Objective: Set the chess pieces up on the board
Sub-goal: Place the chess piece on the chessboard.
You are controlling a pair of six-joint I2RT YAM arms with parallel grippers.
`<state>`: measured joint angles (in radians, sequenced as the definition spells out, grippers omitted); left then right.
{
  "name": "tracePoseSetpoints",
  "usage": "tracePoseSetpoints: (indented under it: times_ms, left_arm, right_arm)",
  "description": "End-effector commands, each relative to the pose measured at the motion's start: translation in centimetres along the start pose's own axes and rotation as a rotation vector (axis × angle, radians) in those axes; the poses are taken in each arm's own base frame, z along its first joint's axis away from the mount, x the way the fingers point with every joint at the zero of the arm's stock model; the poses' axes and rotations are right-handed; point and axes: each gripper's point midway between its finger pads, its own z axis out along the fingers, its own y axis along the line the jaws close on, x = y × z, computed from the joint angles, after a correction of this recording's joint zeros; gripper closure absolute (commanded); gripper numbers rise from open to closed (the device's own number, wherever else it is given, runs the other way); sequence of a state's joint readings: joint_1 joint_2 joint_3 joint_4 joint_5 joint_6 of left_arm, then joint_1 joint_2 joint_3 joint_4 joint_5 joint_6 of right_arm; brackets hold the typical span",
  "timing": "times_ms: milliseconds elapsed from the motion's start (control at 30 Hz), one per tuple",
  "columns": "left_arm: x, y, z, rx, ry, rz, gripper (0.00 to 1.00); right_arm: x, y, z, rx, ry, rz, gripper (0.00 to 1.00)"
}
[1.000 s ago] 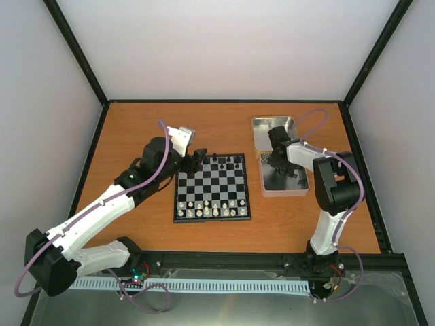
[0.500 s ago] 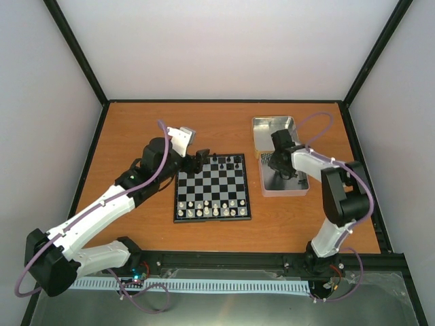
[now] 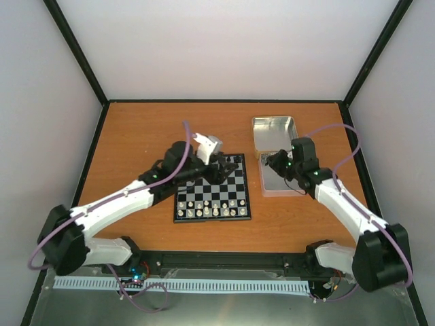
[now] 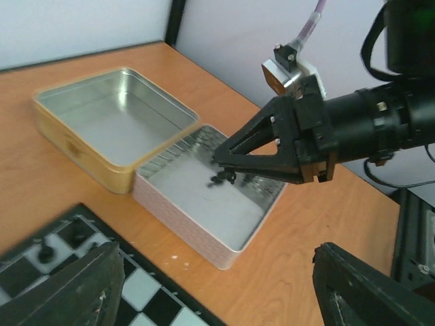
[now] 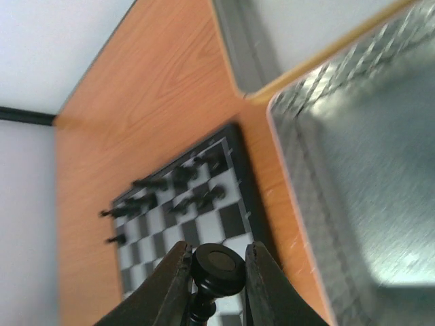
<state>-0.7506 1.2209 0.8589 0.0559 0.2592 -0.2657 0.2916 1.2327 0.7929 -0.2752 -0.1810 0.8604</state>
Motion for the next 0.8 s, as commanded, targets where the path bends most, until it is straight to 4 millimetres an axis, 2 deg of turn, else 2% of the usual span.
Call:
tracePoseSetpoints:
  times_ms: [0, 167, 267, 467, 633, 700, 767]
  left_arm:
    - [-0.2, -3.4, 2.9, 0.123, -0.045, -0.049, 0.26]
    - [1.2, -5.7, 6.1, 0.050, -0.072, 0.035, 0.28]
    - [1.7, -6.2, 7.0, 0.041, -0.106, 0.050, 0.34]
    - [0.7, -7.4, 7.3, 0.084, -0.170, 0.049, 0.43]
    - [1.2, -6.6, 8.7, 0.039, -0.141, 0.038, 0.45]
    - [1.3, -7.1, 8.9, 0.064, -0.139, 0.037, 0.45]
    - [1.4, -7.6, 8.9, 0.098, -0.137, 0.035, 0.51]
  right_arm:
    - [2.8, 3.4, -2.8, -0.244, 0.100, 0.161, 0.80]
    - [5.0, 3.5, -4.6, -0.315, 0.185, 0.369, 0.80]
    - [6.0, 3.3, -5.2, -0.331, 0.232, 0.480, 0.80]
    - [6.2, 3.6, -6.4, -0.354, 0.239, 0.545, 0.79]
    - [6.2, 3.9, -6.8, -0.374, 0.249, 0.574, 0.78]
    - [6.2, 4.0, -6.9, -0.375, 0.249, 0.577, 0.78]
    - [6.2, 4.0, -6.9, -0.378, 0.250, 0.585, 0.78]
